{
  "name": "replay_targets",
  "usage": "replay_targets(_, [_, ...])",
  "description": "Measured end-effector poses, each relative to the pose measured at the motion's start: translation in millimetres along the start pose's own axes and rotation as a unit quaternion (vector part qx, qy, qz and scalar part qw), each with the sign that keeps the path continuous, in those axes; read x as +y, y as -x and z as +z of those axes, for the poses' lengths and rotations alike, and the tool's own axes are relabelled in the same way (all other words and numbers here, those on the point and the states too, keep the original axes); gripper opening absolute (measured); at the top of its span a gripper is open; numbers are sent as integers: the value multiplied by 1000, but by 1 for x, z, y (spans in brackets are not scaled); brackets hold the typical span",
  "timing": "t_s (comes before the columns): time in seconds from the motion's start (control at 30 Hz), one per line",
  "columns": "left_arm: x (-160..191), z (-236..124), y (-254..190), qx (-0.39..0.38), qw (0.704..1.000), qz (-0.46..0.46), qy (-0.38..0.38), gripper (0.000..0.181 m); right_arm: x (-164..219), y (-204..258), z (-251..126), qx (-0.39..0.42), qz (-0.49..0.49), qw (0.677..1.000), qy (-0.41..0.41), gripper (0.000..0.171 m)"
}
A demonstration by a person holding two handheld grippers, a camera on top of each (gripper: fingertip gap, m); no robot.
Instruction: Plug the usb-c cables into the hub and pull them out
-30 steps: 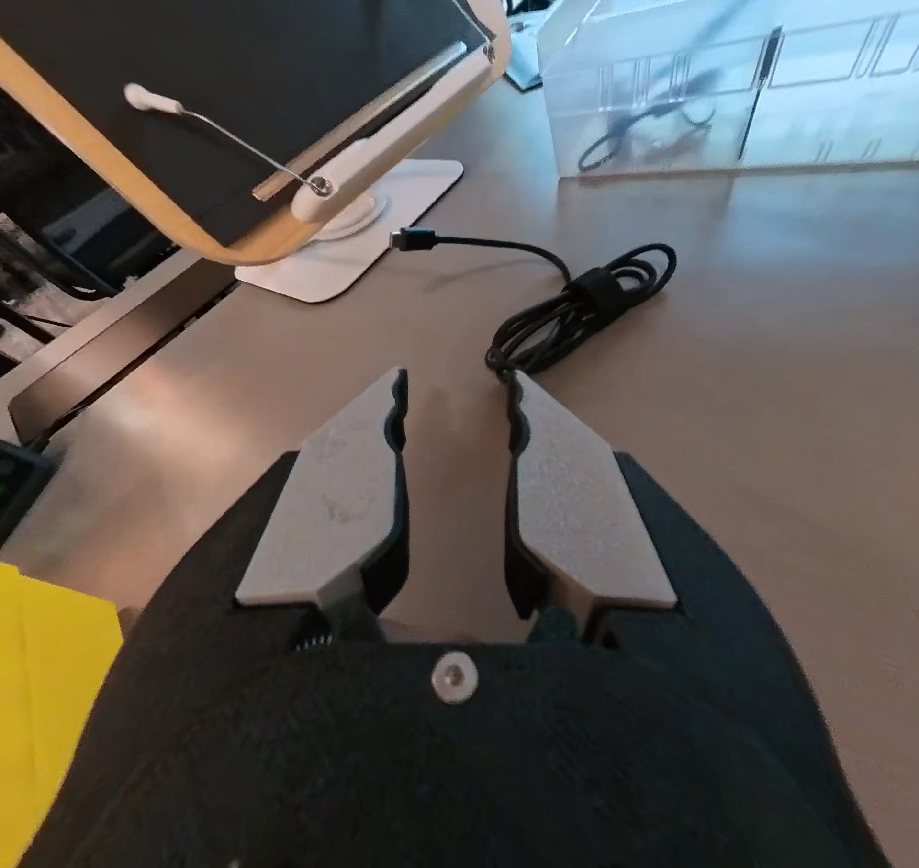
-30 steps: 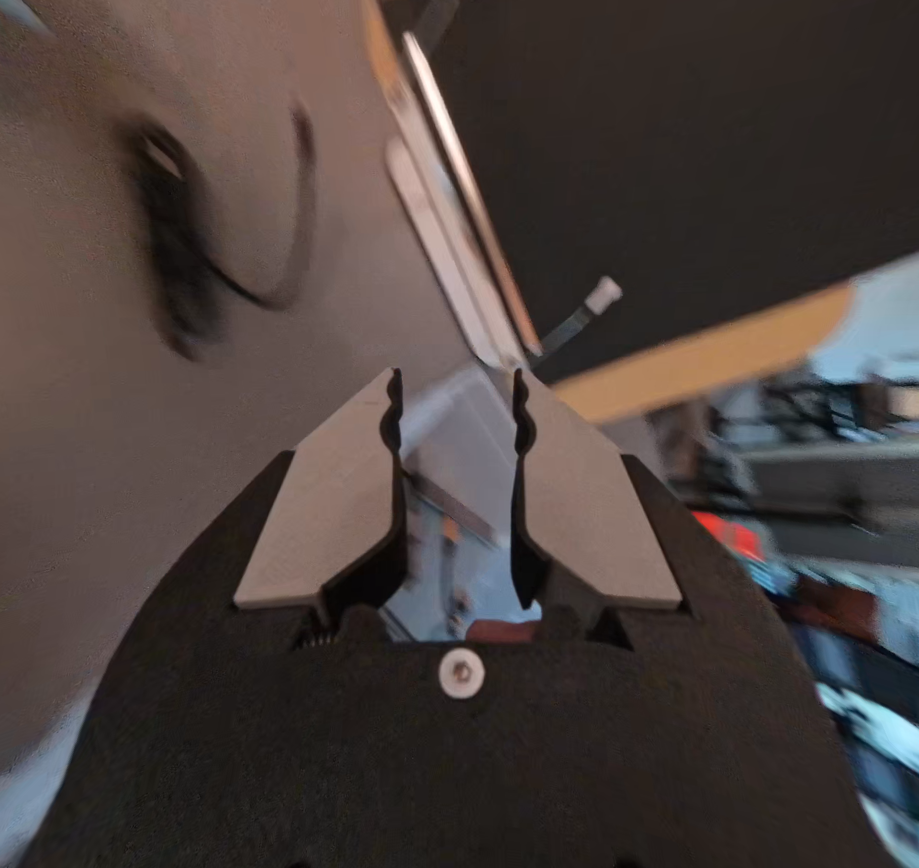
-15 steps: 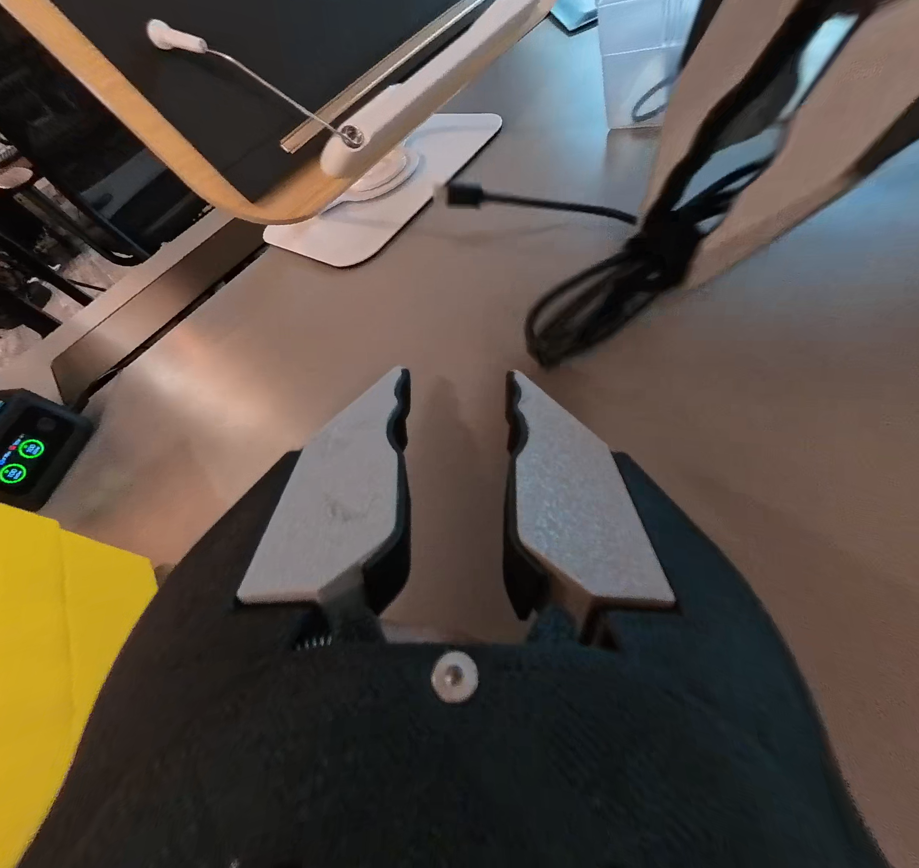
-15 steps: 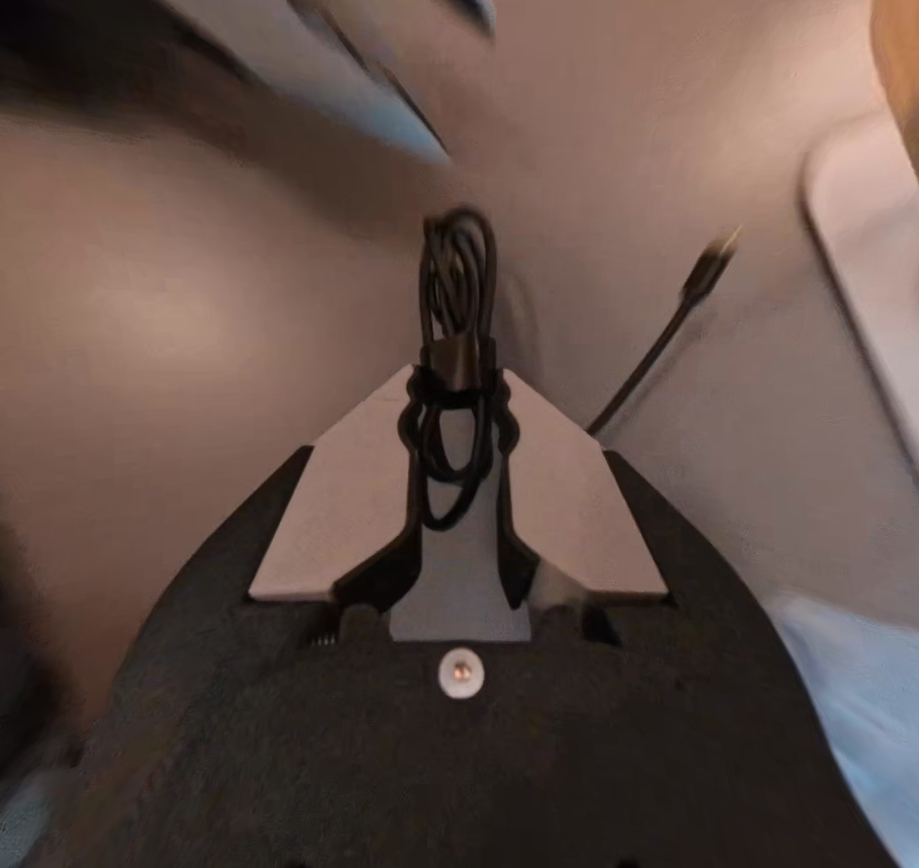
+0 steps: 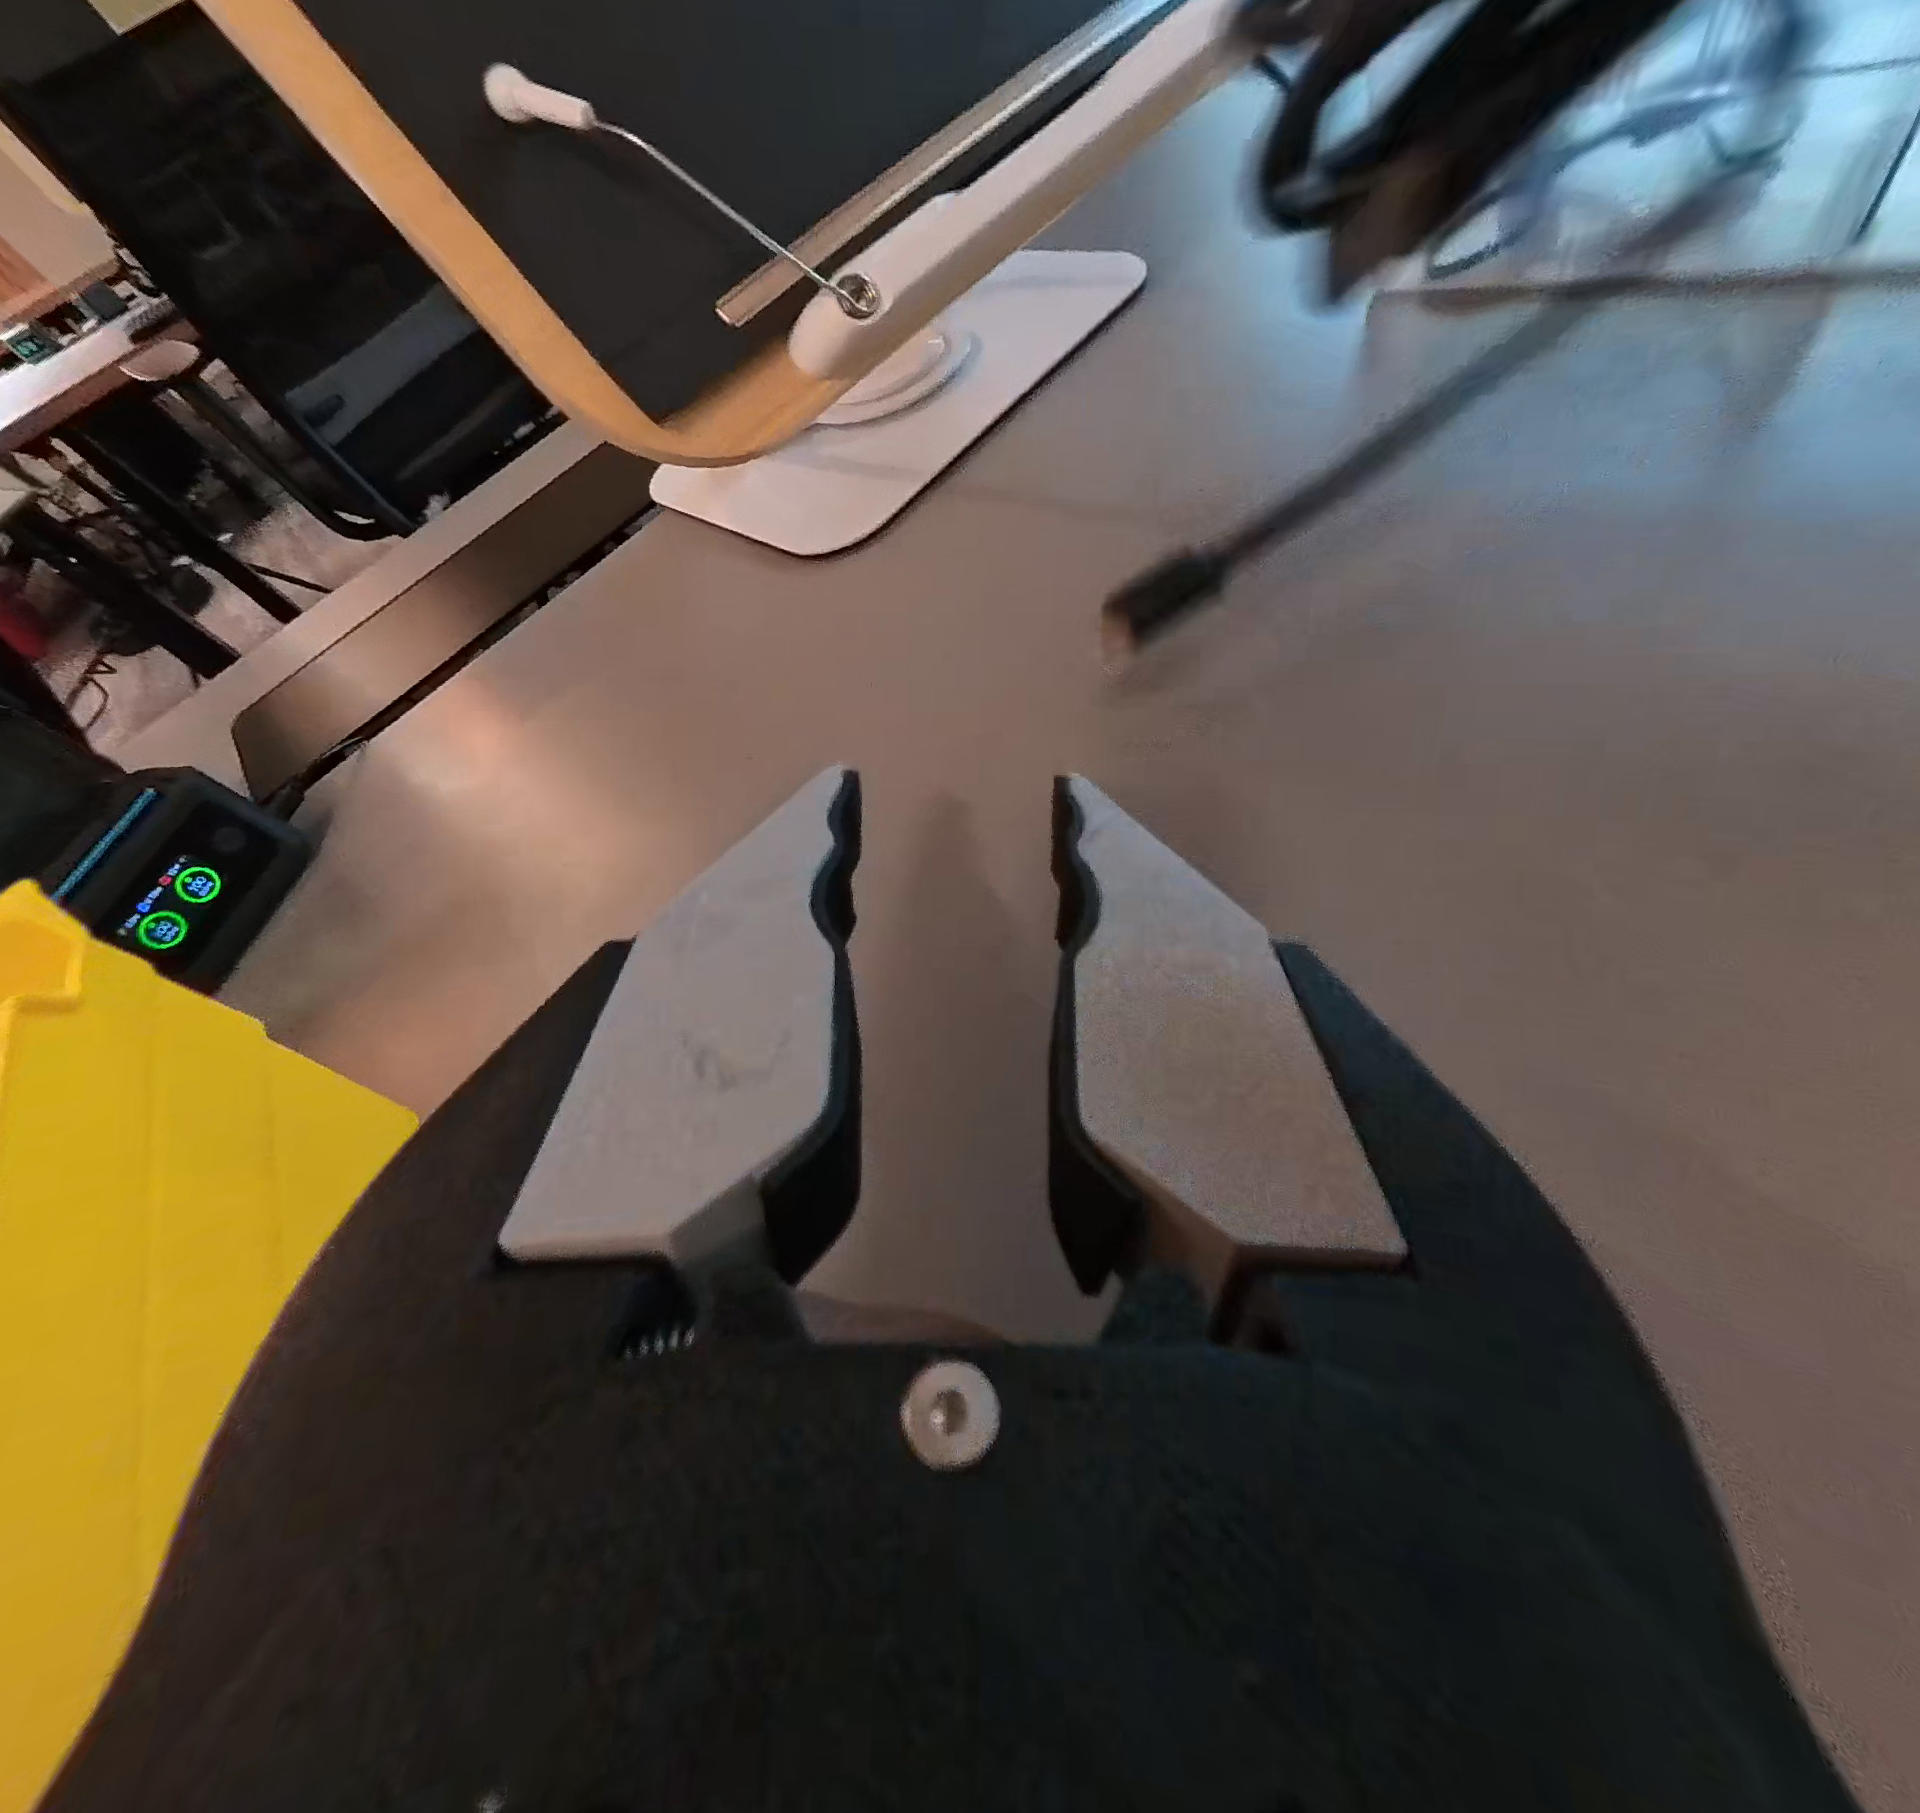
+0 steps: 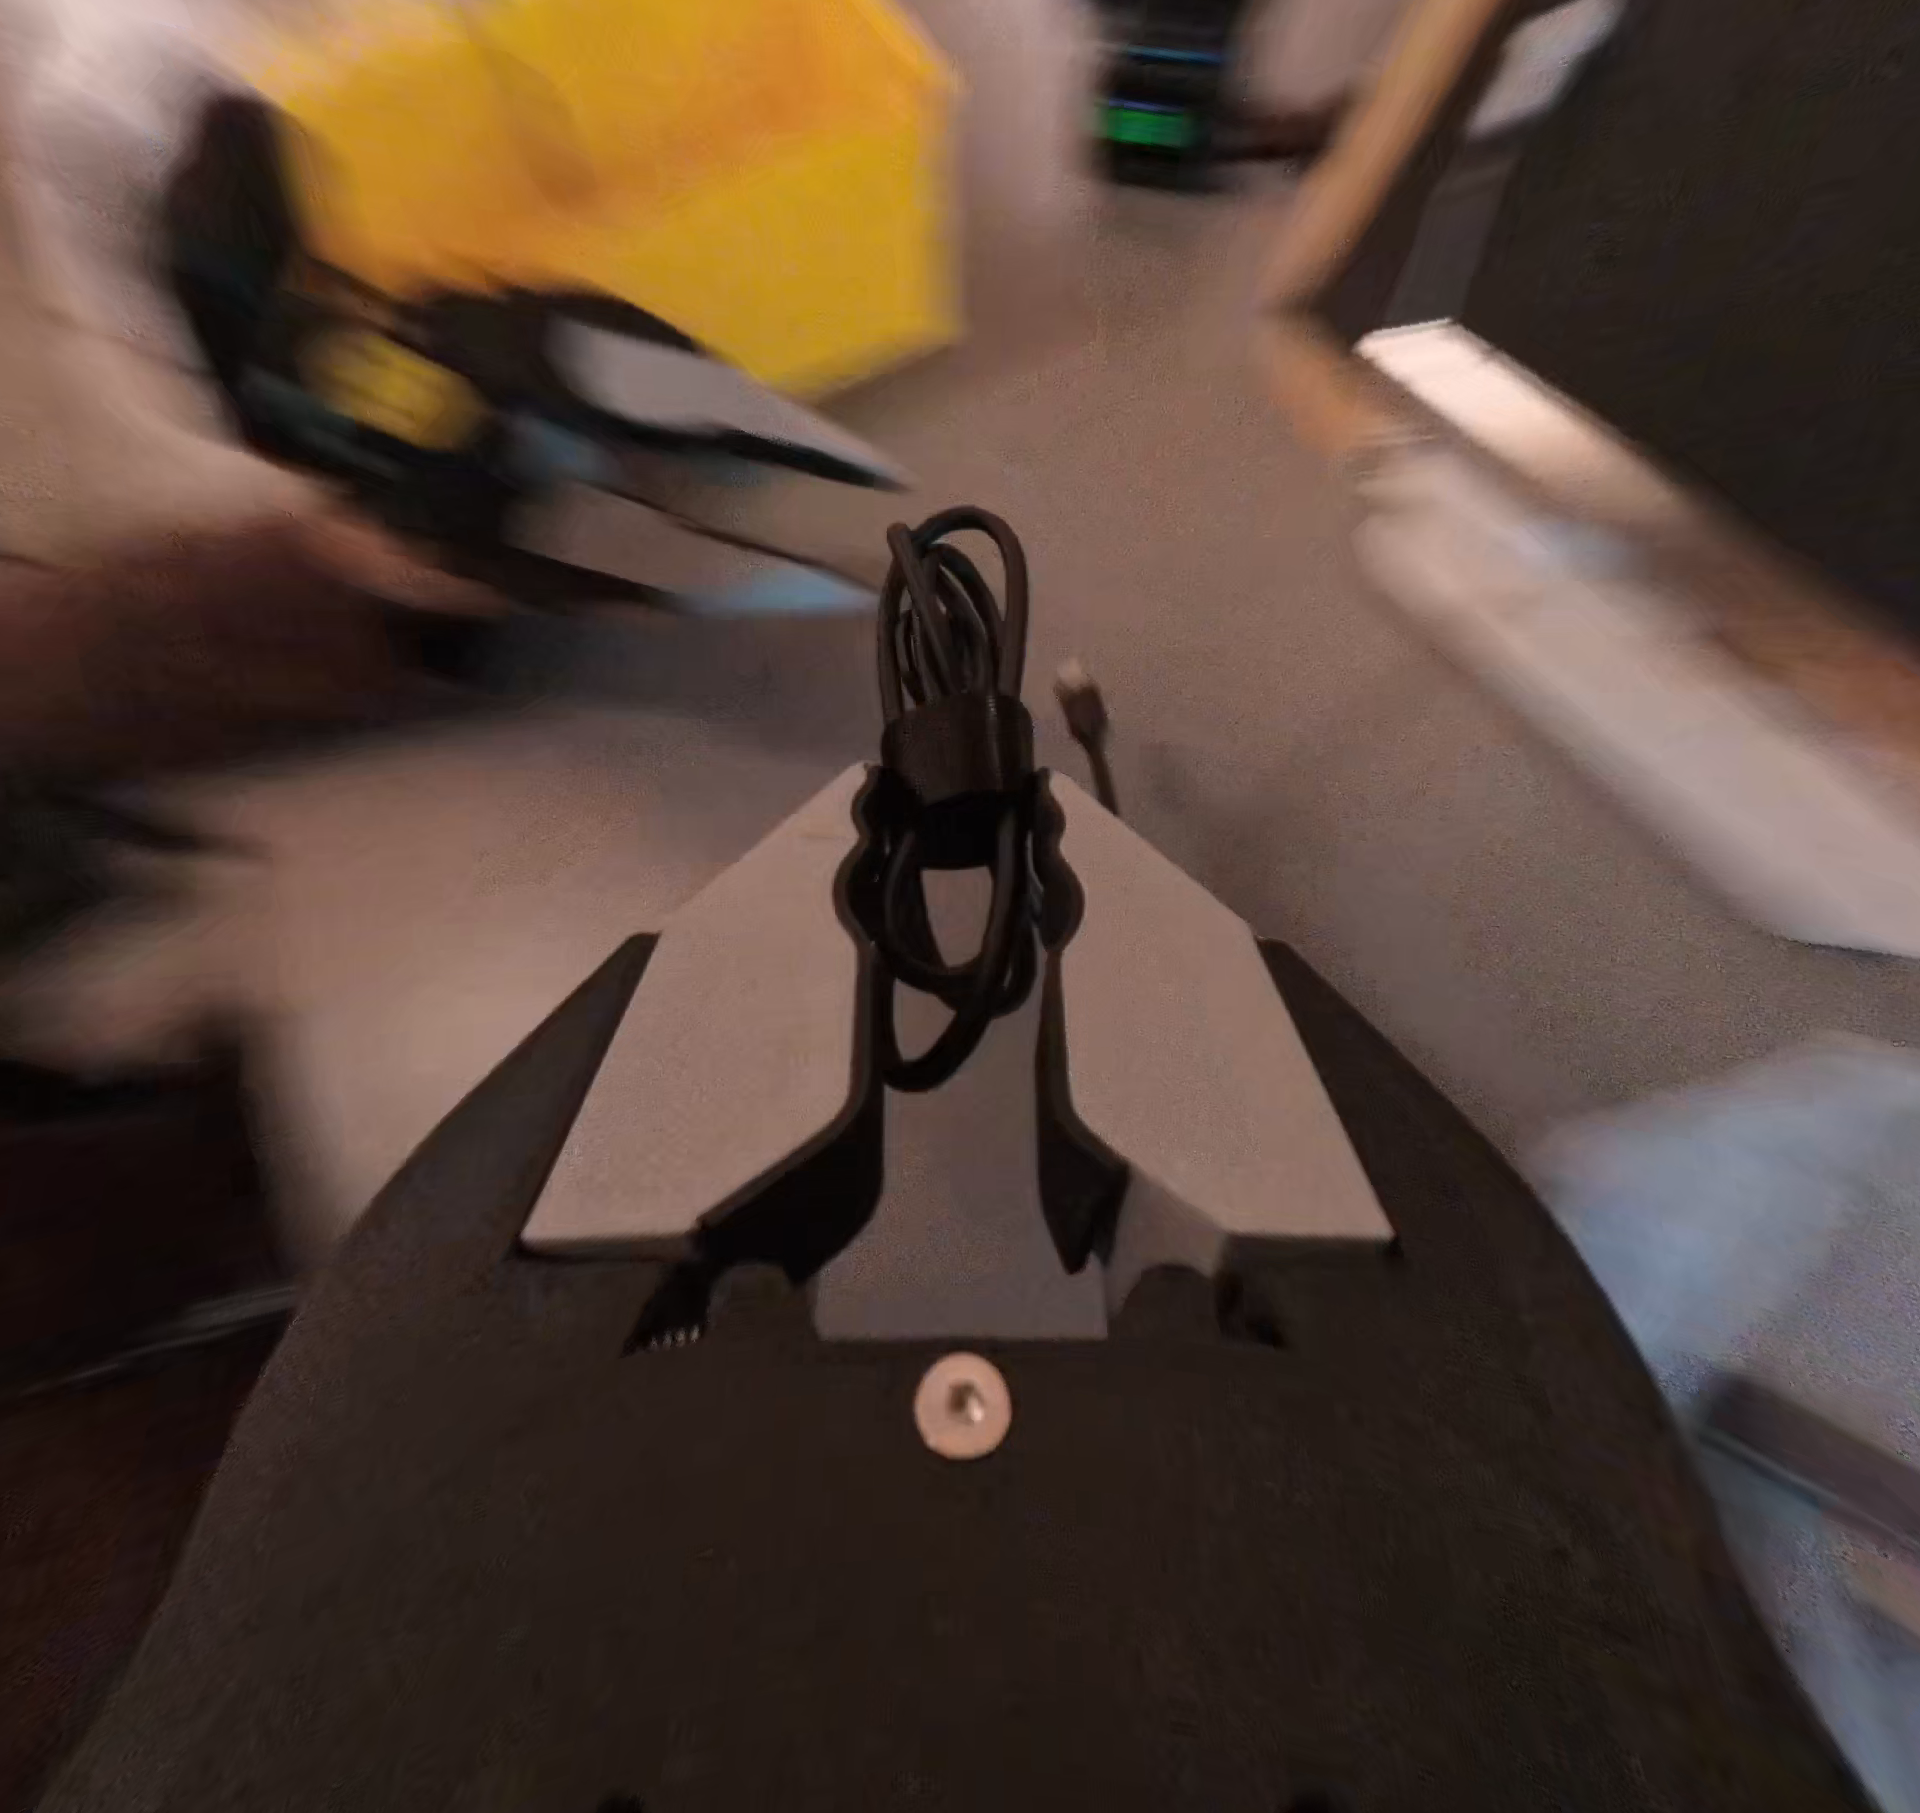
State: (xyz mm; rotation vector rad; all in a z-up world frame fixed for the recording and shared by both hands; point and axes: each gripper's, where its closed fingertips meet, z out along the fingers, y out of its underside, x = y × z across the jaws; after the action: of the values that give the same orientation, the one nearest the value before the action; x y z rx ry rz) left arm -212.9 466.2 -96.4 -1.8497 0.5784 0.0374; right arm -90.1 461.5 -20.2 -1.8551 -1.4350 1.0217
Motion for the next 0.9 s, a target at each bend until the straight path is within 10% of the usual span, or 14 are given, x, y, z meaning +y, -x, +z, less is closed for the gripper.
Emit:
replay_targets(0.1, [4, 3, -4, 5, 1000, 8, 10, 34, -8, -37, -21, 252, -188, 948, 45, 25])
replay_targets(0.33, [1, 3, -13, 10, 999, 45, 5, 34, 16, 3, 11, 124, -172, 977, 23, 25])
replay_targets(0.6, [-17, -10, -40, 24, 997, 65, -31, 37, 98, -72, 32, 315, -188, 925, 100, 36])
replay_targets(0.7, [-32, -40, -60, 31, 997, 61, -39, 41, 105, -84, 32, 344, -172, 918, 98, 71])
replay_targets(0.9, [-76, -134, 7, 10, 998, -8, -59, 40, 97, -62, 35, 278, -149, 948, 52, 77])
